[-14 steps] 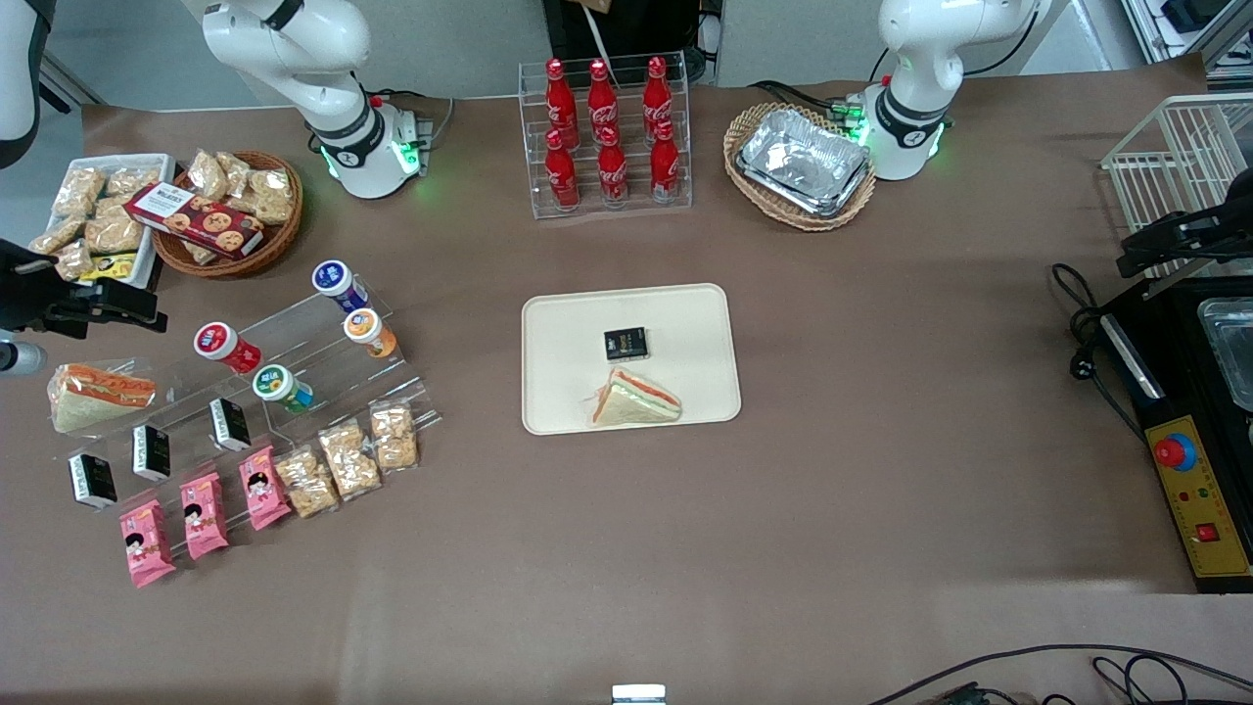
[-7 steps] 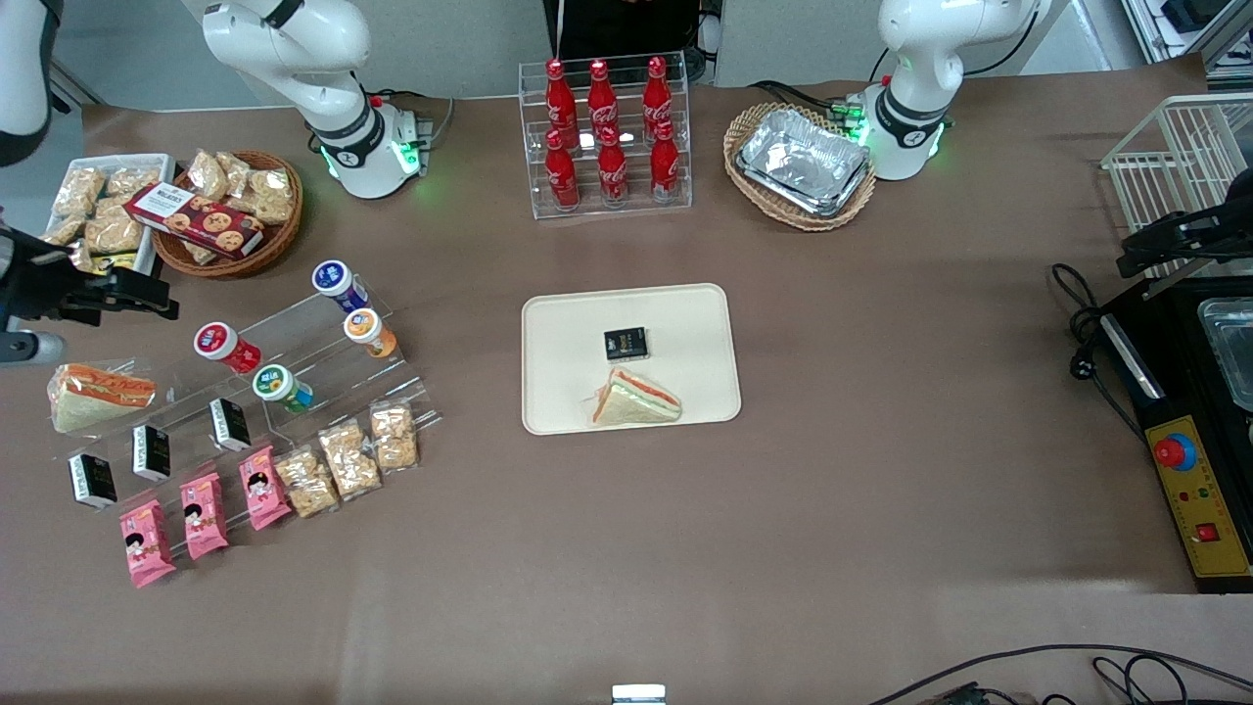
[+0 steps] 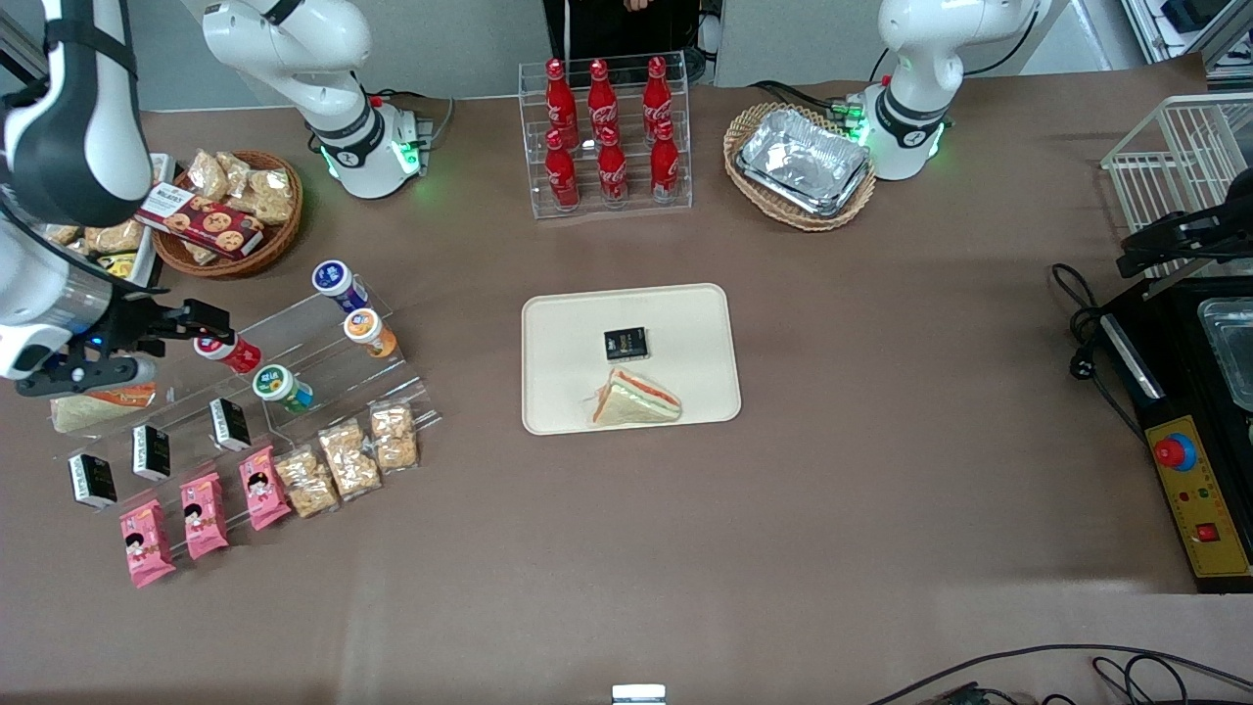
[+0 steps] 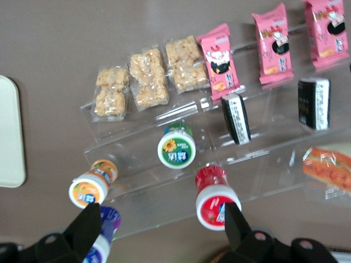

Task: Place green gum on tray
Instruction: 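Move the right gripper toward the green-lidded gum canister on the rack, then close the right gripper on the green-lidded gum canister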

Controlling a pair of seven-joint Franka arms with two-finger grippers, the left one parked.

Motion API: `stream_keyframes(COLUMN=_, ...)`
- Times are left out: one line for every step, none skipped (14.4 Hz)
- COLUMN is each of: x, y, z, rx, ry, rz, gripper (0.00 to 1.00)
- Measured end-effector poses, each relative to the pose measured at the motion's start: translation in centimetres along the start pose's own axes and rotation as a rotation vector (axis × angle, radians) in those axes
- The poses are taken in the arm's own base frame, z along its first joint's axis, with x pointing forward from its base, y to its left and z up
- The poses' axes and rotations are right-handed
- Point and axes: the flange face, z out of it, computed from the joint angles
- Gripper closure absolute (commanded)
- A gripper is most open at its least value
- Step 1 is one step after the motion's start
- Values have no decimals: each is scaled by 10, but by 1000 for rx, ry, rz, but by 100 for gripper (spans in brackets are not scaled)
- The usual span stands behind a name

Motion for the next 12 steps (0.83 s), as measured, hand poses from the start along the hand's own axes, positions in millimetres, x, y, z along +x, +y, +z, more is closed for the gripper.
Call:
stream_keyframes(x=0, y=2, z=10, rx=-2, ry=9, rz=-31, gripper=0)
stream_keyframes(x=0, y=3, z=21, rx=-3, ry=14, rz=-59, gripper=0)
stream_keyframes(x=-1, y=3, z=32, rx=-5, ry=18, rz=-85, gripper=0)
stream_keyframes(x=-2, y=4, z=42, rx=-6, ry=21, rz=-110, gripper=0)
stream_keyframes(x=-2, y=5, z=54, rx=-8, ry=28, rz=-127, gripper=0)
stream_keyframes(x=-3, y=5, z=66, rx=-12, ry=37, rz=-135, gripper=0)
stream_keyframes(x=-4, y=5, z=79, rx=-14, ry=45, rz=-140, gripper=0)
stream_keyframes(x=-5, y=5, z=92, rx=-17, ry=50, rz=-146, gripper=0)
stream_keyframes(x=-7, y=5, z=105, rx=-19, ry=54, rz=-151, gripper=0)
stream_keyframes(x=-8, y=5, z=117, rx=-20, ry=55, rz=-156, gripper=0)
stream_keyframes(x=-9, y=6, z=127, rx=-20, ry=54, rz=-162, gripper=0)
stream_keyframes(x=-9, y=6, z=133, rx=-20, ry=53, rz=-165, gripper=0)
